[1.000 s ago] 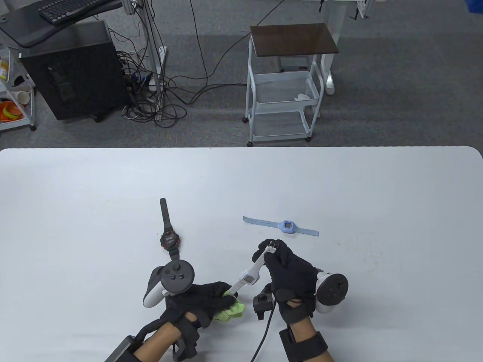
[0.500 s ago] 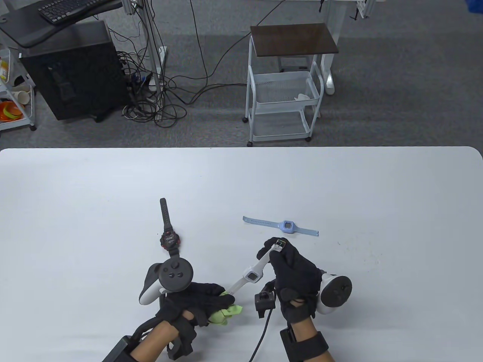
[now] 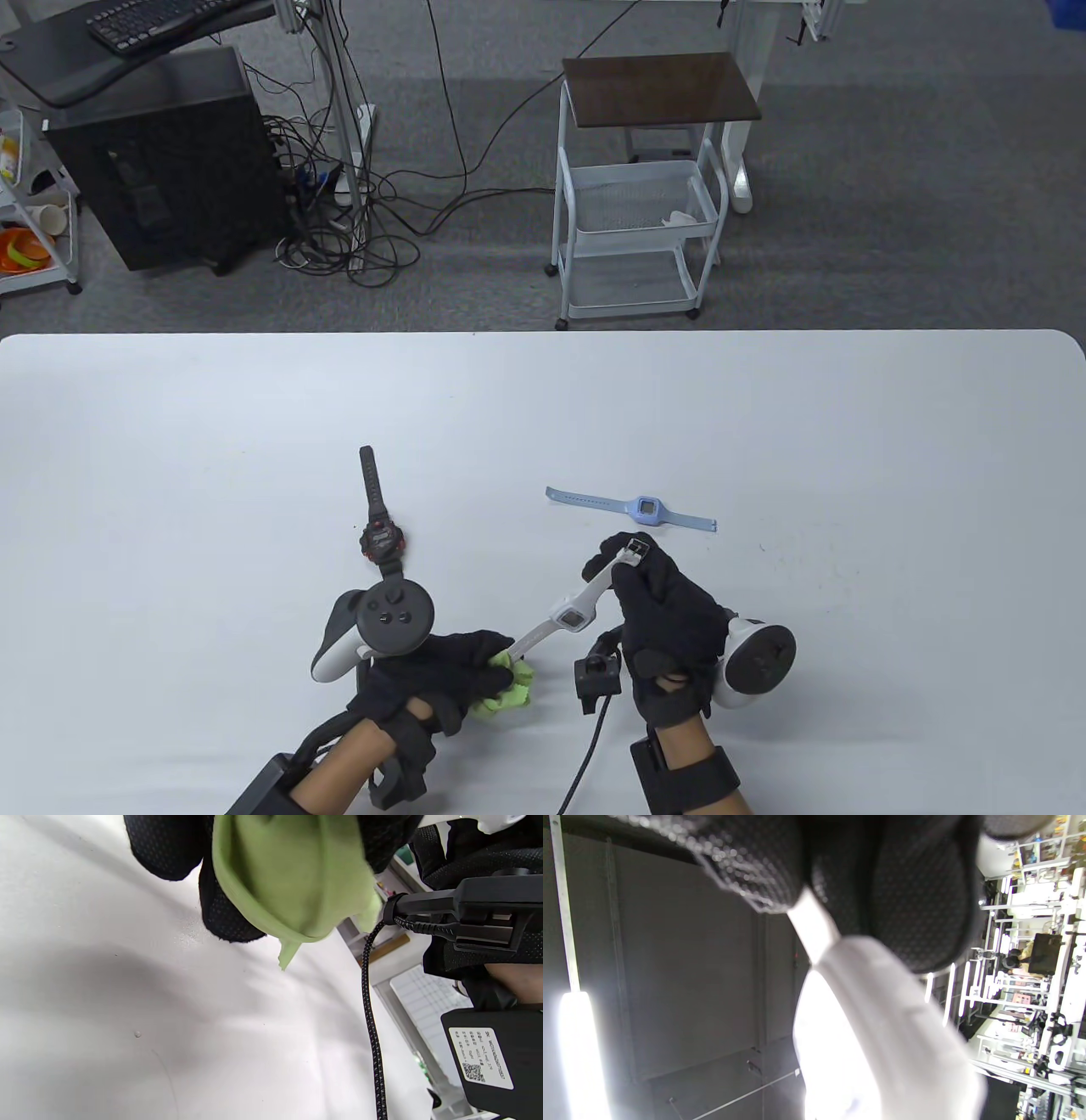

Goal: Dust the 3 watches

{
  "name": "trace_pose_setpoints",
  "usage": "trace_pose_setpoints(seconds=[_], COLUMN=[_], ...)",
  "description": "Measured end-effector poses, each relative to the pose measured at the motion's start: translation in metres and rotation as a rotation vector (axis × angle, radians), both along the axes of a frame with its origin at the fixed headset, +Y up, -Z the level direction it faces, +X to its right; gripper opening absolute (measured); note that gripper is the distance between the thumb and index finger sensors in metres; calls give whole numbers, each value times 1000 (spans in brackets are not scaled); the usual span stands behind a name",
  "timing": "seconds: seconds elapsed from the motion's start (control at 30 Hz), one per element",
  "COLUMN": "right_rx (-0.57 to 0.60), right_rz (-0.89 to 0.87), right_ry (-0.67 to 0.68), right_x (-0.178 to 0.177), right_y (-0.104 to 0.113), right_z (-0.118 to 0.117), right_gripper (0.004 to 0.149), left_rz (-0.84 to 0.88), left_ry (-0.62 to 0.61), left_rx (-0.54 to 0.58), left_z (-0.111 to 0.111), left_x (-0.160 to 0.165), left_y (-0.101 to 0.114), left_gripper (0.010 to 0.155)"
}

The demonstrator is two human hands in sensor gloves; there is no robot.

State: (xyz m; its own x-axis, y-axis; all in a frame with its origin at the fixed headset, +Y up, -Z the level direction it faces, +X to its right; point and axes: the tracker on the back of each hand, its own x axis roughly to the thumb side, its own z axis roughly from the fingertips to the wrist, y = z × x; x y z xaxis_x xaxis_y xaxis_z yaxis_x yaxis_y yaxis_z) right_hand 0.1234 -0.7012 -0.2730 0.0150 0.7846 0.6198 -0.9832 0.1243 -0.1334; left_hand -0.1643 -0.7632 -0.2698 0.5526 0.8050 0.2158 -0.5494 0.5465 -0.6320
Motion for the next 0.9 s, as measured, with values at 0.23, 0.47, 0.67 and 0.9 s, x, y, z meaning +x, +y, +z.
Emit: trace_pose_setpoints(seconds=[0.23, 0.47, 0.67, 0.9], right_rx=[10, 23, 30, 23], right_rz=[1, -4, -12, -17], right_ry=[-12, -23, -29, -48], right_x=[2, 3, 4, 9], right_y=[1, 1, 1, 0], right_z=[0, 1, 2, 0], right_gripper=[46, 46, 46, 46], left_rz=[-39, -88, -95, -75], left_ry=[12, 28, 29, 53], left_rx=[28, 110, 104, 92], left_z=[-1, 1, 0, -1], left_x=[-1, -1, -1, -5], left_y=[2, 6, 3, 3], left_gripper=[49, 49, 46, 45])
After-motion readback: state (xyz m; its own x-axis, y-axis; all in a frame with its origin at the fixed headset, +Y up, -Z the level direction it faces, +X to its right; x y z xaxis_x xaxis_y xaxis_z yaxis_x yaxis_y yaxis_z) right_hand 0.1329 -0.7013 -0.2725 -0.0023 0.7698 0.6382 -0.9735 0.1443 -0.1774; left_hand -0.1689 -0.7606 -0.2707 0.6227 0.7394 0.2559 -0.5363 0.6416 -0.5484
